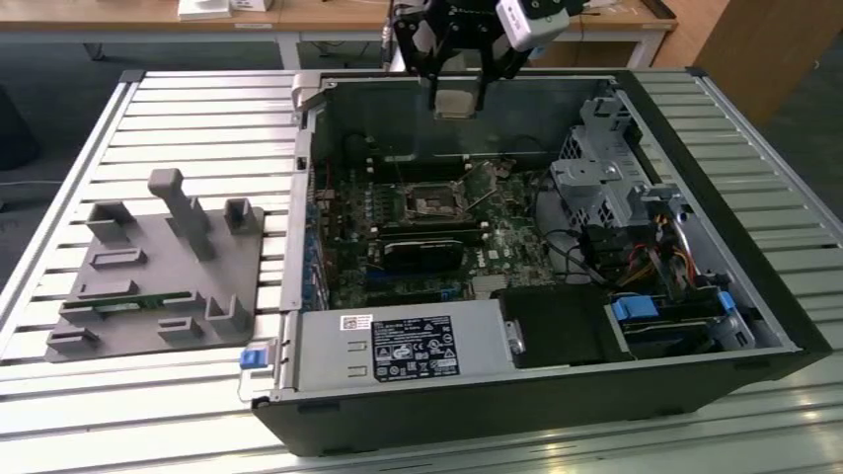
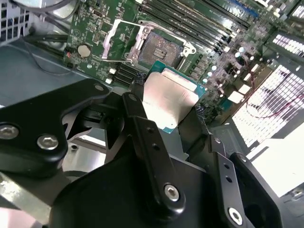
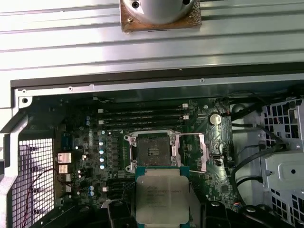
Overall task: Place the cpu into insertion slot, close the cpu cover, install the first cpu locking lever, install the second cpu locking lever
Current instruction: 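Place the cpu into insertion slot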
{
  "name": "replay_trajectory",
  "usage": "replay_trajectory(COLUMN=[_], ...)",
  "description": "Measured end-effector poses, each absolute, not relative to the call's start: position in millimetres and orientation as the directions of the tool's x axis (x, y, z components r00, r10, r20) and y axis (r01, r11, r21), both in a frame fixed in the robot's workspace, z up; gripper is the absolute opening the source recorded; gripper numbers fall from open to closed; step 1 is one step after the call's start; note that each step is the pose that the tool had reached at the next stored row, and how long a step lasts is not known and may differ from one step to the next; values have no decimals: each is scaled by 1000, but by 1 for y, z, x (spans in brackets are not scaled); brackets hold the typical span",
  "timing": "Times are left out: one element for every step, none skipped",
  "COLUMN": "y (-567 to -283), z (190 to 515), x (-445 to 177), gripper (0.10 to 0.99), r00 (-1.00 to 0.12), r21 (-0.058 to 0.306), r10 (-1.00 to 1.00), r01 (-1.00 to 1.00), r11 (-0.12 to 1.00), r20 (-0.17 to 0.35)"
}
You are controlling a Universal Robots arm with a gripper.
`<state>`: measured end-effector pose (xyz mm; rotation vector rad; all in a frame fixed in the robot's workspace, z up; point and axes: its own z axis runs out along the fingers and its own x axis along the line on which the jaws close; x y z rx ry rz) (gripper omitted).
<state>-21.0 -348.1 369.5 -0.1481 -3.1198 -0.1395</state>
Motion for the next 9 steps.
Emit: replay_trajectory(y=[-348, -348, -348, -348, -348, -348, -348, -348, -348], z=[369, 369, 369, 369, 369, 369, 369, 369, 369], x=[-21, -21, -22, -23, -23, -24, -25, -26, -26], gripper=[537, 537, 537, 537, 537, 537, 537, 537, 537], r00=[-994, -993, -992, -992, -991, -990, -990, -989, -989], r21=[88, 88, 88, 88, 88, 88, 88, 88, 88], r10=[106, 116, 122, 128, 132, 136, 141, 145, 149], r01=[107, 117, 123, 129, 133, 138, 142, 146, 150], r11=[990, 989, 988, 988, 987, 987, 986, 985, 985], r20=[19, 19, 19, 19, 19, 19, 19, 19, 19])
